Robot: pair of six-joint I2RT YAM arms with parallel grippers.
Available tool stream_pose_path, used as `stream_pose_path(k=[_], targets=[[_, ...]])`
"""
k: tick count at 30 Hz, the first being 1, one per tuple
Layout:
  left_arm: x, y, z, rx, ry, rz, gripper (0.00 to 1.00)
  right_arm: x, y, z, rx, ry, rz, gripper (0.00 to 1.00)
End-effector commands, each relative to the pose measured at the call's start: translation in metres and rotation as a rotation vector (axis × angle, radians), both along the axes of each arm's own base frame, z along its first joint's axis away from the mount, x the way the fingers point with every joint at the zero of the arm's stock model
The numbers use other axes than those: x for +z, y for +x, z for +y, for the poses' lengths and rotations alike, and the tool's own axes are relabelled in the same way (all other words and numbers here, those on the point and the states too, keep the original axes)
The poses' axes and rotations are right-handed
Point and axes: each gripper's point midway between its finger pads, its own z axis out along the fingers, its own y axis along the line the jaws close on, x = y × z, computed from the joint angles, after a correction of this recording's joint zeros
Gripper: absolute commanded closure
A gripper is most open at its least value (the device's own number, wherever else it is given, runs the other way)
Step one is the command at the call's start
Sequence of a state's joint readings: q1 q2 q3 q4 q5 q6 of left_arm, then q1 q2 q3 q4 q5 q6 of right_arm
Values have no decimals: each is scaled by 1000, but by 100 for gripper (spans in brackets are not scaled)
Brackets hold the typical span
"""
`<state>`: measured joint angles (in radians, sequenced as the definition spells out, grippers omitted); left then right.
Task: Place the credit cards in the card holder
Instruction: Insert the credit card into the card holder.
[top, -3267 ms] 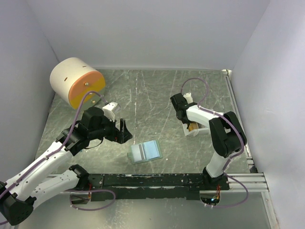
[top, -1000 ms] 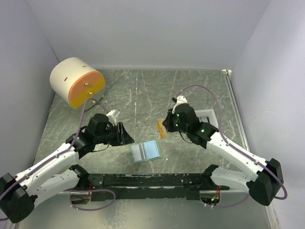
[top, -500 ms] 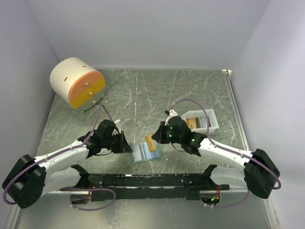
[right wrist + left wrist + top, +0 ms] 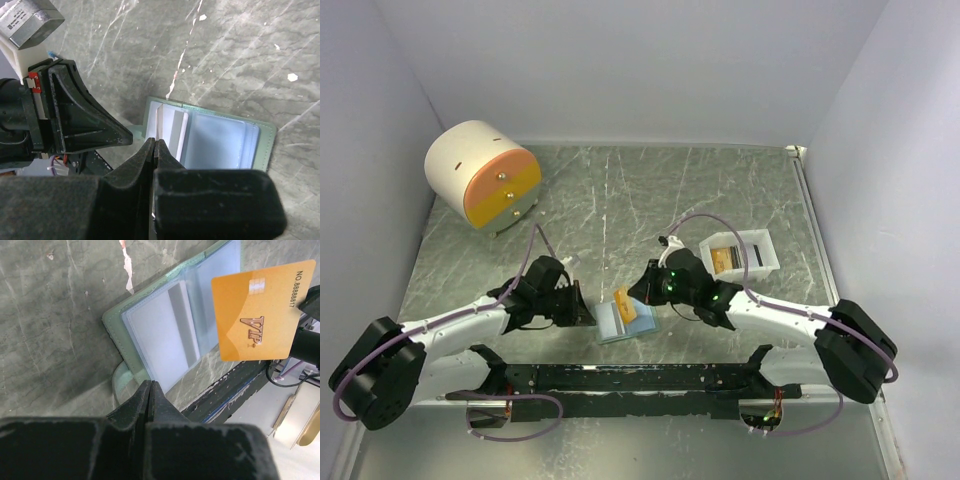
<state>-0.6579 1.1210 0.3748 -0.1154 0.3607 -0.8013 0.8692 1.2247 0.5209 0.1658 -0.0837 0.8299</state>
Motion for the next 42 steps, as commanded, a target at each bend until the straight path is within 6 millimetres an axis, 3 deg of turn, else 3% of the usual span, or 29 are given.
stream_pose_path(k=[1,25,42], targets=[[-4,4,0,1,-2,-28,93,-2,-3,8,6,37,9,100],[-18,-1,9,8,42,-20,93,-30,-7,3,-37,25,51,100],[-21,-1,12,12,58,-19,93,-45,-2,-16,-107,-38,35,100]])
